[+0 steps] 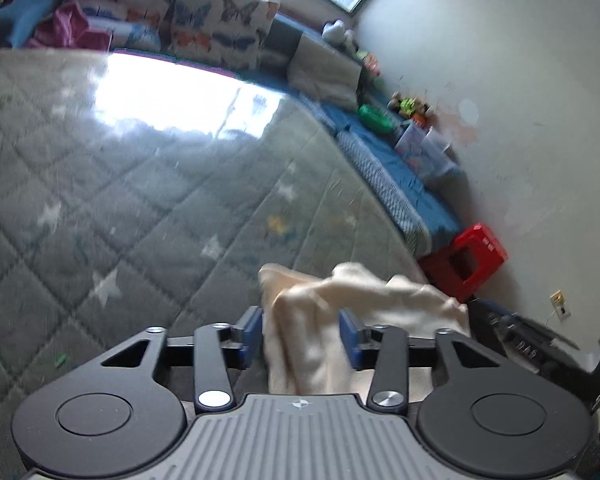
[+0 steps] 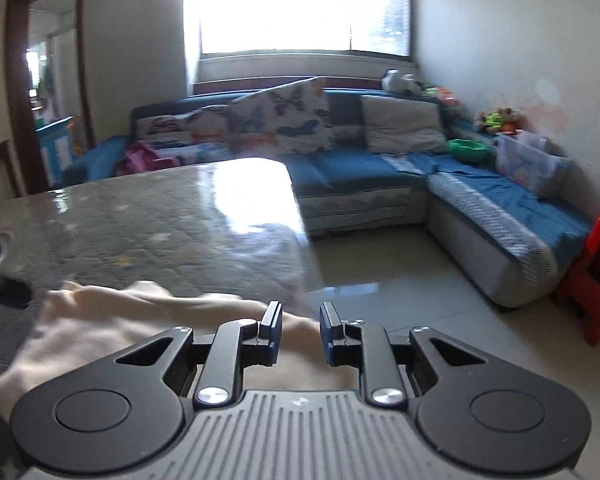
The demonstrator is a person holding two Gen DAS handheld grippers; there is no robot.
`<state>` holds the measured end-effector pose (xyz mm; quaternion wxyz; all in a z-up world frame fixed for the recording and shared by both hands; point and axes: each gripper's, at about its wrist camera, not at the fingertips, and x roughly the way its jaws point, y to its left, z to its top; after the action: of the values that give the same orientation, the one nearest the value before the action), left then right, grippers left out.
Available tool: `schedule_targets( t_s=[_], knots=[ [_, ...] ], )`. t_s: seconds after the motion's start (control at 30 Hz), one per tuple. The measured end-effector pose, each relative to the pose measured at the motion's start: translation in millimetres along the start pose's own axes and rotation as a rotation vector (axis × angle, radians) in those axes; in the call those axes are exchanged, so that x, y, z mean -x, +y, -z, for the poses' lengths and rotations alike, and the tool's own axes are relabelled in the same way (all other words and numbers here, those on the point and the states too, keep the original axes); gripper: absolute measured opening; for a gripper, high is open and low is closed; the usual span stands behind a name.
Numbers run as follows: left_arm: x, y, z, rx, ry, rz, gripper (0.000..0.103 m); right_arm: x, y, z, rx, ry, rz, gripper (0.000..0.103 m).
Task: Fold clothes
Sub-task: 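Fold the sweatshirt over in half with both grippers and release, then press the folded sweatshirt flat with both open grippers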
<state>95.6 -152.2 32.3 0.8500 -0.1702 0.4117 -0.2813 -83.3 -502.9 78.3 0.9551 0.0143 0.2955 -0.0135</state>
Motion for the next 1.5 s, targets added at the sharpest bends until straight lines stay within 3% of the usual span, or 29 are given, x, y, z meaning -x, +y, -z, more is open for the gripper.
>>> schedule_targets(
  t_s=[0.07, 0.17, 0.4, 0.53, 0.6, 0.7, 0.8, 1.07, 1.13, 1.2, 1.27, 1.5],
  knots=[
    [0.9, -3.5, -1.9, -0.011, -0.004, 0.027, 0.026, -7.7, 7.0, -1.6, 0.008, 0.010, -0.015, 0.019],
    [-5.5, -8.4, -2.6, -0.038, 0.014, 0.051, 0.022, -27.2, 17.8, -2.9, 0.014, 0.031, -0.033, 0.019],
    [-38.8, -15.3, -7.5, -0.070, 0.046, 0.031, 0.020, -51.9, 25.6, 3.2, 0.007, 0.055, -0.031, 0.020],
    [-49.3, -12.9, -7.0, -0.070, 0.069, 0.007, 0.019, -45.5, 28.3, 2.6, 0.014, 0.042, -0.028, 0.023],
    [-49.2, -14.0, -5.9, -0.077, 0.065, 0.004, 0.019, -37.7, 31.8, 1.0, 0.025, 0.029, -0.031, 0.035],
    [-45.5, -20.3, -2.8, -0.108, 0.051, -0.012, 0.021, -25.3, 38.8, 1.8, 0.039, 0.013, -0.057, 0.038],
    [-38.2, -28.4, 3.2, -0.141, 0.033, -0.018, 0.024, -17.3, 48.6, 6.8, 0.053, 0.008, -0.080, 0.050],
    [-19.1, -35.3, 26.9, -0.207, 0.012, -0.046, 0.024, -3.8, 78.7, 26.7, 0.128, 0.004, -0.067, 0.057],
    [-14.4, -36.2, 32.2, -0.214, 0.006, -0.047, 0.025, 3.0, 79.4, 29.0, 0.125, -0.006, -0.068, 0.069],
    [-9.5, -37.2, 37.5, -0.222, -0.001, -0.049, 0.025, 12.0, 79.5, 34.5, 0.120, -0.007, -0.070, 0.071],
    [-4.7, -40.0, 43.9, -0.237, -0.011, -0.055, 0.029, 19.2, 80.2, 41.2, 0.122, -0.007, -0.061, 0.072],
    [5.7, -44.0, 62.2, -0.261, -0.013, -0.089, 0.043, 38.6, 77.0, 60.6, 0.081, -0.011, -0.027, 0.090]
  ],
)
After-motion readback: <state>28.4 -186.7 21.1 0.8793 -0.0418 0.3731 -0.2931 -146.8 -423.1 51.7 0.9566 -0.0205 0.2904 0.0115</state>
